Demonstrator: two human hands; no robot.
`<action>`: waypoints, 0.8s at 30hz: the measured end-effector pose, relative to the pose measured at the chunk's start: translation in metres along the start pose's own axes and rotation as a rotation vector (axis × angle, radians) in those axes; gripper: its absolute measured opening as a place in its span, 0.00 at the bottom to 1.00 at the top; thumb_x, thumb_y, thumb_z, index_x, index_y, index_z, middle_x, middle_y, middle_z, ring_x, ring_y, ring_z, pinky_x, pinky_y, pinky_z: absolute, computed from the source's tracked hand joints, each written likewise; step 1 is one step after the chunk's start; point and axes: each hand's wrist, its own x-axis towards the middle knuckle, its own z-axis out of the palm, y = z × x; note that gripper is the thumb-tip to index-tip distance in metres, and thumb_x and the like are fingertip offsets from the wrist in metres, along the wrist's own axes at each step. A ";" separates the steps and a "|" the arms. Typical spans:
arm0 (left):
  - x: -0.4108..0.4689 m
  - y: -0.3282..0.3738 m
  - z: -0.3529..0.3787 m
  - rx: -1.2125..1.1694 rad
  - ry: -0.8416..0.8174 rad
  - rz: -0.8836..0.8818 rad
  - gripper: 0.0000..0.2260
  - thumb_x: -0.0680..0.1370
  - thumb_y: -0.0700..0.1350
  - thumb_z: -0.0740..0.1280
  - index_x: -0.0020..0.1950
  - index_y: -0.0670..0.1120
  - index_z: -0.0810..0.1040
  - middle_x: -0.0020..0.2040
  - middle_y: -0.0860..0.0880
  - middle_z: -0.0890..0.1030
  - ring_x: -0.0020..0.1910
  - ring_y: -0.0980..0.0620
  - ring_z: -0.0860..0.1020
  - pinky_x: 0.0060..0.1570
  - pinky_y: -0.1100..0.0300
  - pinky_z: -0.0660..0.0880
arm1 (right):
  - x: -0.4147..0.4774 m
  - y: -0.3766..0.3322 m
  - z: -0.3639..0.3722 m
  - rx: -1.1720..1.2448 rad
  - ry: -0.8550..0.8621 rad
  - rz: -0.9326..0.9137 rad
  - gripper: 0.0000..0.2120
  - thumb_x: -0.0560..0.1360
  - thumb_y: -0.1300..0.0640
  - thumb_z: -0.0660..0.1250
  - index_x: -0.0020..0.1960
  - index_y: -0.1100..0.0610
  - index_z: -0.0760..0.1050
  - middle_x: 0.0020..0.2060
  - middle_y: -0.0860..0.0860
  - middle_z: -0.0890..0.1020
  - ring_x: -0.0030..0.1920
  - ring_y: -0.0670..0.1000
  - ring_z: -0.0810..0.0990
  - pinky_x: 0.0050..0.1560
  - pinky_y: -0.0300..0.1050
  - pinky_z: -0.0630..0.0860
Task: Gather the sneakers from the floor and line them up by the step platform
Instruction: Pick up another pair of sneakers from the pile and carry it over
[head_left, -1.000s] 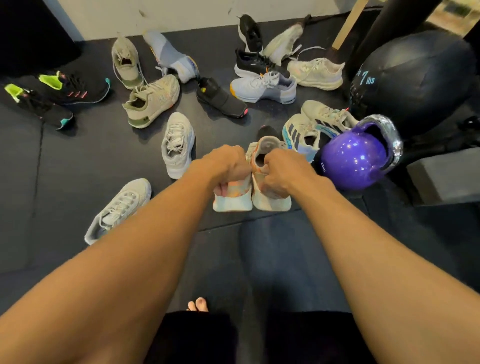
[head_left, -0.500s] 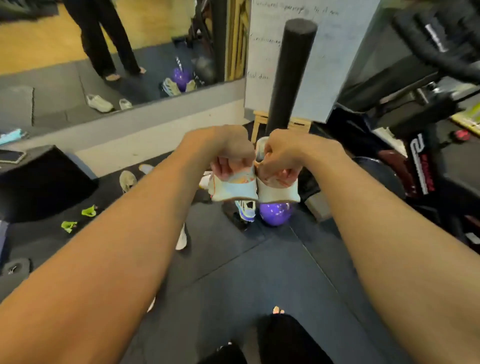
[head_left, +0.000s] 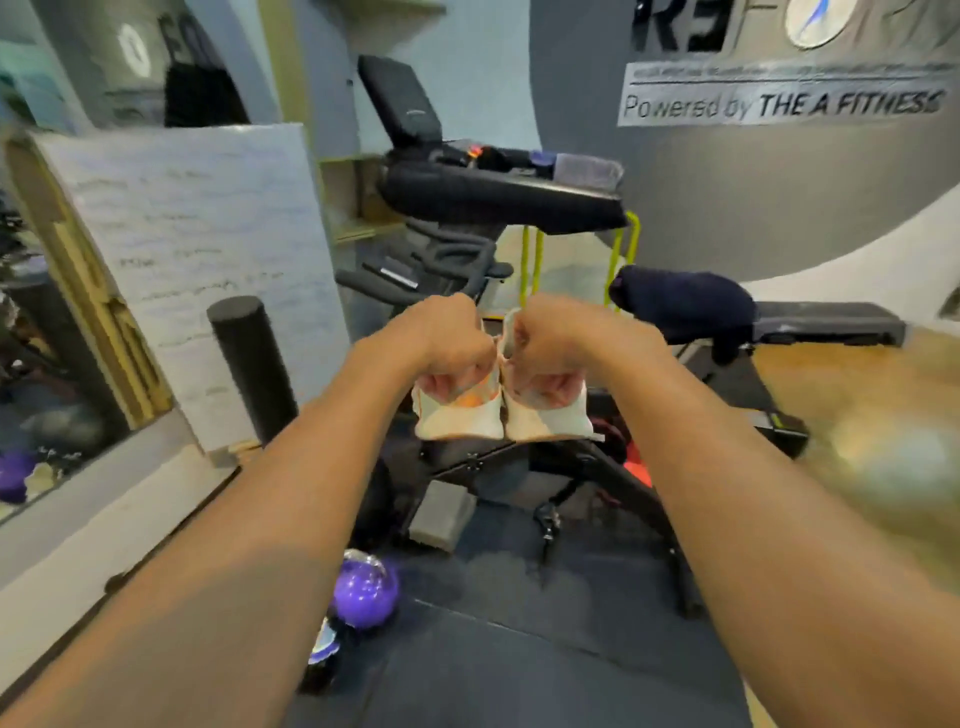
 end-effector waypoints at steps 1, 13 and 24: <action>0.006 0.027 0.008 0.007 -0.009 0.051 0.09 0.66 0.45 0.65 0.36 0.41 0.81 0.24 0.43 0.80 0.22 0.46 0.80 0.21 0.56 0.77 | -0.013 0.024 -0.012 0.014 0.024 0.033 0.06 0.67 0.59 0.75 0.39 0.58 0.79 0.28 0.53 0.83 0.25 0.50 0.82 0.27 0.45 0.80; 0.041 0.379 0.172 0.040 -0.076 0.571 0.08 0.73 0.46 0.61 0.43 0.45 0.79 0.33 0.45 0.80 0.29 0.46 0.80 0.33 0.51 0.81 | -0.213 0.335 -0.109 0.018 0.243 0.472 0.11 0.65 0.56 0.76 0.44 0.58 0.80 0.33 0.53 0.83 0.32 0.51 0.83 0.30 0.41 0.78; 0.059 0.655 0.322 0.112 -0.165 0.985 0.08 0.72 0.45 0.61 0.33 0.46 0.71 0.31 0.47 0.74 0.31 0.49 0.72 0.27 0.58 0.62 | -0.356 0.575 -0.165 -0.015 0.326 0.841 0.14 0.65 0.53 0.75 0.49 0.56 0.82 0.43 0.54 0.84 0.44 0.54 0.81 0.42 0.46 0.79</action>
